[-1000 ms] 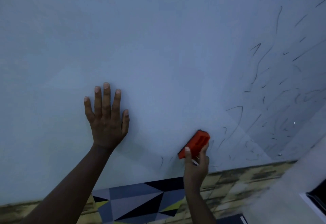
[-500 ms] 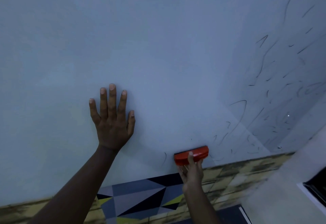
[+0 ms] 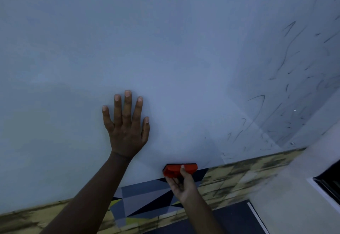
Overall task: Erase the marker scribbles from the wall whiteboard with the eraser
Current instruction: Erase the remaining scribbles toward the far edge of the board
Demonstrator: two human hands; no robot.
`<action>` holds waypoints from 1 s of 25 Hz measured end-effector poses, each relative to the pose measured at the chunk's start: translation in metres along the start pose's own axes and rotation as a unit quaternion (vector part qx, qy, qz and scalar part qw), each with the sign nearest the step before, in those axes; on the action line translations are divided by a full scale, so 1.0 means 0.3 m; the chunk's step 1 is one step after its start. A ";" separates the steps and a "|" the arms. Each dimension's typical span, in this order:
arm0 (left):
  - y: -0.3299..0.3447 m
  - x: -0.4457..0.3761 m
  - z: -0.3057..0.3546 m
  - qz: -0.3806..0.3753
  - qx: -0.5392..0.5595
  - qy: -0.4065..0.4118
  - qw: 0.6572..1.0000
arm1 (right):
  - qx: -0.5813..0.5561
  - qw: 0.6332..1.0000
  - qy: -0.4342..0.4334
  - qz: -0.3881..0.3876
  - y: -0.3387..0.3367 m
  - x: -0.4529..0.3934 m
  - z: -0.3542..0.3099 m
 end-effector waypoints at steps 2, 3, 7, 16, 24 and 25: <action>0.002 0.012 0.002 -0.004 0.003 0.002 1.000 | 0.013 1.000 -0.007 0.004 -0.011 0.002 -0.021; 0.002 0.020 0.003 -0.005 0.006 0.001 1.000 | 0.021 1.000 -0.013 0.004 -0.008 0.015 -0.036; 0.011 0.055 0.013 -0.005 0.002 0.007 1.000 | 0.021 0.996 -0.091 -0.016 0.094 0.115 -0.167; 0.038 0.113 0.026 -0.009 -0.002 0.005 1.000 | 0.176 0.938 -0.297 -0.002 0.163 0.250 -0.223; 0.034 0.113 0.032 -0.011 -0.002 0.022 1.000 | 0.215 0.937 -0.270 0.048 0.062 0.180 -0.236; 0.034 0.118 0.032 -0.010 -0.004 0.021 1.000 | 0.208 0.927 -0.308 0.050 0.076 0.211 -0.287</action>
Point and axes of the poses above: each hand's wrist, its own x-axis away from the middle knuckle, its own y-axis out of the palm, z = x × y, the point moved 8 cm from there along -x, towards the middle knuckle, and after that the axes turned 1 degree about -y, right-handed, at the moved point
